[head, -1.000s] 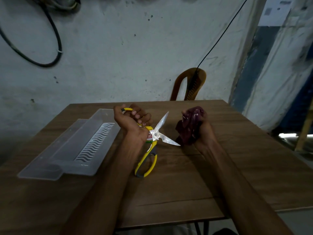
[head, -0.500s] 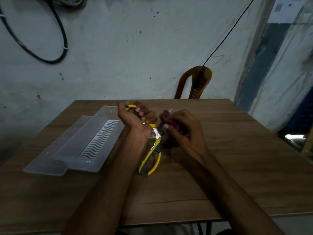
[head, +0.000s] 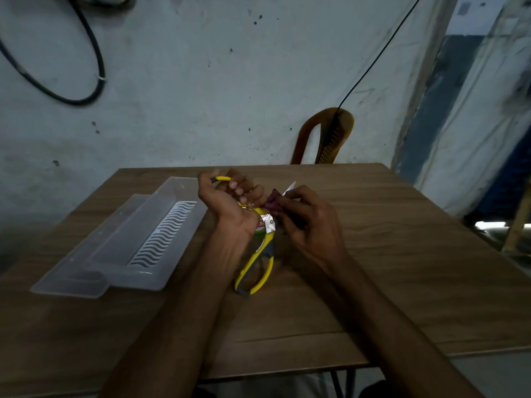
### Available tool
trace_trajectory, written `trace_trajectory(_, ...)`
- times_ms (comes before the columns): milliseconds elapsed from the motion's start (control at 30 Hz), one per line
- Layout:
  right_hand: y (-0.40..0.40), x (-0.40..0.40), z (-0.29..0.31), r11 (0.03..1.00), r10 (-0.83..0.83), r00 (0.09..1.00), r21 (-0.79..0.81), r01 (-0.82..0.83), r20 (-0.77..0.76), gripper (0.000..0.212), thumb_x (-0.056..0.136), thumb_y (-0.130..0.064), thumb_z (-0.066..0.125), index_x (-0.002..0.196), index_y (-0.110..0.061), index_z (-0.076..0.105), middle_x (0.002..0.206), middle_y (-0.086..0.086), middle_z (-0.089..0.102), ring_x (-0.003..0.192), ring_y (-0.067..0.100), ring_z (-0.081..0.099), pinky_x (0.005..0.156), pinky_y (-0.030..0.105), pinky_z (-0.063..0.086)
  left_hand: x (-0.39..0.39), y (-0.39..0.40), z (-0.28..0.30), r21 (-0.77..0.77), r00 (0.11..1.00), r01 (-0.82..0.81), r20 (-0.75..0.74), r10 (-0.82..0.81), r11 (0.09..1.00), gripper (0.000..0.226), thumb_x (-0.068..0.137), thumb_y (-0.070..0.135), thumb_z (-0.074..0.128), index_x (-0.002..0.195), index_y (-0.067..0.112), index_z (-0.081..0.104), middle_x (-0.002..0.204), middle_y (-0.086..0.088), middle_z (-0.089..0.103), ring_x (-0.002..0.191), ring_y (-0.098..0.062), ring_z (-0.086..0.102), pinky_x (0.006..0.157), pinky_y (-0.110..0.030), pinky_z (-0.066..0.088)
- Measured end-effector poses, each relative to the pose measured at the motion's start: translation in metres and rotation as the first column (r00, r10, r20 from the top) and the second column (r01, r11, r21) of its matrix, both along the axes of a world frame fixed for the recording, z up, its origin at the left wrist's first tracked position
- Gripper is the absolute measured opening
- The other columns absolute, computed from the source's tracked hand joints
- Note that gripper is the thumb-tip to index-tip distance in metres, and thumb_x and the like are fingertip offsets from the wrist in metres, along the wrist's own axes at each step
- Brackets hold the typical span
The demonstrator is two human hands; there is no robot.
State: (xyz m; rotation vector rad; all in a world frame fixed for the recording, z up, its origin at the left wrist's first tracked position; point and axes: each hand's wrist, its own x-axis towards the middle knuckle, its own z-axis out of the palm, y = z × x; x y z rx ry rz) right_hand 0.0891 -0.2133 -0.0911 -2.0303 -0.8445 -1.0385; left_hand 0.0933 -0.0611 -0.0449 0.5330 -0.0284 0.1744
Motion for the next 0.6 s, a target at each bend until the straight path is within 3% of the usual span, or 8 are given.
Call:
trace_trajectory(133, -0.003, 0.01, 0.002, 0.989, -0.06, 0.998, 0.136, 0.064, -0.033, 0.023, 0.084, -0.01, 0.077, 0.107, -0.012, 0.08, 0.096, 0.006, 0.07, 0.079, 0.017, 0.068, 0.064, 0.036, 0.056, 0.0, -0.002, -0.002, 0.016, 1.0, 0.013, -0.009, -0.013, 1.0, 0.035, 0.083, 0.041, 0.035, 0.057, 0.019, 0.027, 0.052, 0.003, 0.019, 0.042, -0.013, 0.013, 0.048, -0.023, 0.009)
trace_trajectory(200, -0.007, 0.016, 0.004, 0.958, -0.078, 0.989, 0.266, 0.109, -0.122, 0.023, 0.086, -0.01, 0.078, 0.108, -0.016, 0.08, 0.096, 0.003, 0.071, 0.081, 0.013, 0.069, 0.069, 0.035, 0.058, 0.001, -0.002, -0.004, 0.026, 1.0, 0.018, -0.026, -0.017, 1.0, 0.035, 0.083, 0.041, 0.034, 0.057, 0.019, 0.027, 0.053, 0.003, 0.019, 0.043, -0.013, 0.012, 0.05, -0.023, 0.008)
trace_trajectory(233, -0.01, 0.018, 0.006, 0.925, -0.043, 0.978, 0.362, 0.117, -0.206, 0.023, 0.088, -0.012, 0.077, 0.11, -0.019, 0.079, 0.098, 0.003, 0.072, 0.081, 0.013, 0.07, 0.07, 0.036, 0.06, 0.001, -0.002, -0.004, 0.025, 0.999, 0.017, -0.032, -0.016, 1.0, 0.035, 0.083, 0.041, 0.034, 0.057, 0.019, 0.027, 0.053, 0.003, 0.02, 0.043, -0.013, 0.013, 0.05, -0.023, 0.008)
trace_trajectory(300, -0.016, 0.02, 0.01, 0.808, 0.083, 0.927, 0.569, 0.153, -0.367, 0.023, 0.092, -0.019, 0.074, 0.115, -0.022, 0.078, 0.095, 0.005, 0.074, 0.07, 0.018, 0.071, 0.055, 0.036, 0.06, 0.001, -0.001, -0.004, 0.015, 1.0, 0.007, -0.026, -0.007, 1.0, 0.035, 0.083, 0.042, 0.033, 0.057, 0.019, 0.027, 0.053, 0.004, 0.02, 0.043, -0.012, 0.013, 0.048, -0.021, 0.01)
trace_trajectory(367, -0.024, 0.02, 0.014, 0.686, 0.144, 0.889, 0.692, 0.227, -0.435, 0.024, 0.095, -0.022, 0.071, 0.117, -0.016, 0.075, 0.081, 0.005, 0.072, 0.059, 0.012, 0.066, 0.046, 0.027, 0.053, 0.003, 0.003, -0.003, 0.018, 1.0, -0.008, -0.015, 0.008, 1.0, 0.033, 0.081, 0.041, 0.034, 0.057, 0.019, 0.028, 0.053, 0.004, 0.02, 0.043, -0.013, 0.013, 0.046, -0.021, 0.011)
trace_trajectory(467, -0.03, 0.018, 0.018, 0.619, 0.212, 0.861, 0.745, 0.248, -0.462, 0.019, 0.096, -0.016, 0.068, 0.113, -0.011, 0.071, 0.082, -0.001, 0.07, 0.061, -0.003, 0.064, 0.051, 0.015, 0.049, 0.005, 0.007, -0.002, 0.023, 1.0, -0.015, -0.004, 0.015, 1.0, 0.028, 0.071, 0.041, 0.041, 0.058, 0.019, 0.027, 0.053, 0.004, 0.02, 0.043, -0.013, 0.013, 0.046, -0.021, 0.012)
trace_trajectory(533, -0.027, 0.016, 0.019, 0.606, 0.308, 0.826, 0.767, 0.211, -0.471, 0.024, 0.094, -0.013, 0.069, 0.115, -0.014, 0.059, 0.092, 0.002, 0.072, 0.071, 0.003, 0.069, 0.054, 0.019, 0.051, 0.005, 0.008, -0.002, 0.021, 1.0, -0.016, -0.008, 0.016, 1.0, 0.03, 0.076, 0.041, 0.038, 0.058, 0.019, 0.028, 0.052, 0.004, 0.02, 0.043, -0.013, 0.014, 0.045, -0.021, 0.013)
trace_trajectory(600, -0.023, 0.011, 0.021, 0.665, 0.351, 0.814, 0.735, 0.131, -0.463, 0.025, 0.092, -0.01, 0.07, 0.113, -0.019, 0.059, 0.099, 0.006, 0.074, 0.08, 0.013, 0.071, 0.06, 0.022, 0.054, 0.005, 0.009, -0.002, 0.025, 1.0, -0.016, -0.011, 0.016, 1.0, 0.032, 0.079, 0.041, 0.037, 0.057, 0.019, 0.029, 0.052, 0.004, 0.021, 0.042, -0.013, 0.015, 0.045, -0.021, 0.014)
